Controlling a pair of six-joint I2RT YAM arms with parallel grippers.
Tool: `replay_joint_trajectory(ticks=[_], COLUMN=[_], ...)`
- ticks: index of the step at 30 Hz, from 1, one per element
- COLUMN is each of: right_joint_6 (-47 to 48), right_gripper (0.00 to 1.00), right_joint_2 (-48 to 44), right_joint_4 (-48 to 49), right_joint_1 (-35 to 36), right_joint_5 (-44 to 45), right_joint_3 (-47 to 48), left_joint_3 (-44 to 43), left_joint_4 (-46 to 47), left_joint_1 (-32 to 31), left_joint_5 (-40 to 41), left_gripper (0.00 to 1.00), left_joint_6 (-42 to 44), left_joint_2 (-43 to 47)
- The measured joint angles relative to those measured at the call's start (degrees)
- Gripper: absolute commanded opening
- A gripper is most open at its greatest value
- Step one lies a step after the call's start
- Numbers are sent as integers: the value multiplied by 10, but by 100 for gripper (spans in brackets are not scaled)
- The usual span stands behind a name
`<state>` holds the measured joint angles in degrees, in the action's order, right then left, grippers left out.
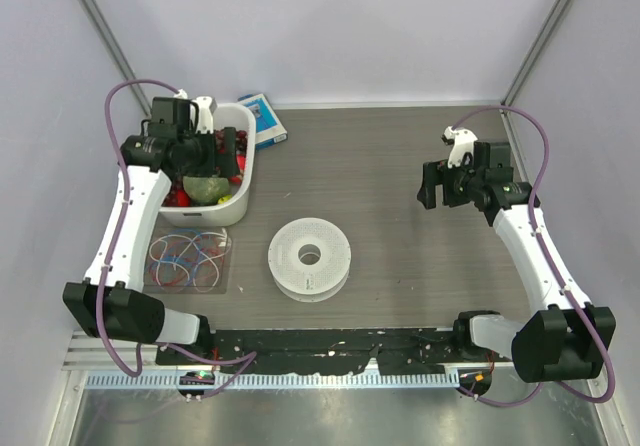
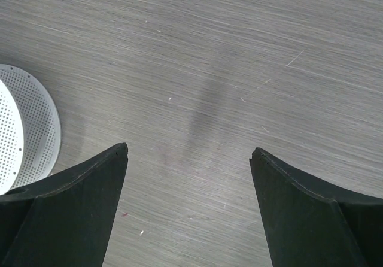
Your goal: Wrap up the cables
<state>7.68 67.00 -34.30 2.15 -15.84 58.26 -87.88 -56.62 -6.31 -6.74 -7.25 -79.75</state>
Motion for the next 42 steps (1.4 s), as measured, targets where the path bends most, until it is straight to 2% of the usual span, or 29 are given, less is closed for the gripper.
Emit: replay_joint_trajectory(ticks=[7, 15, 17, 20, 24, 25, 26, 29, 36, 42], right_joint_6=[-10, -20, -21, -23, -23, -23, -24, -25, -25, -34], right_gripper=[88, 88, 88, 89, 88, 88, 88, 88, 88, 88], right_joint_2=[0, 1, 3, 6, 11, 13, 15, 19, 20, 20], right_joint_4=[0, -1, -2, -5, -7, -7, -7, -8, -9, -8], right_joint_1=[0, 0, 0, 0, 0, 0, 0, 0, -1, -25], right_joint_5=[-25, -46, -49, -49, -37, -32, -28, -12, 11, 25], right_joint_3=[-4, -7, -7, -7, -7, -7, -7, -6, -5, -5], left_joint_3=[-47, -26, 2, 50, 87, 94, 104, 141, 177, 185], left_joint_4=[-16, -45, -49, -57, -57, -52, -44, -9, 66, 116], left_joint_1=[-36, -178, -208, -251, -294, -303, -314, -343, -398, -416], left_joint_5=[-3, -4, -10, -22, -35, -37, -41, -48, -44, -37], left_gripper=[100, 100, 94, 70, 22, 12, 5, 0, 0, 0], left_joint_6=[83, 209, 229, 254, 256, 254, 252, 238, 215, 196], left_joint_2=[0, 1, 0, -12, -50, -59, -69, -88, -131, -173])
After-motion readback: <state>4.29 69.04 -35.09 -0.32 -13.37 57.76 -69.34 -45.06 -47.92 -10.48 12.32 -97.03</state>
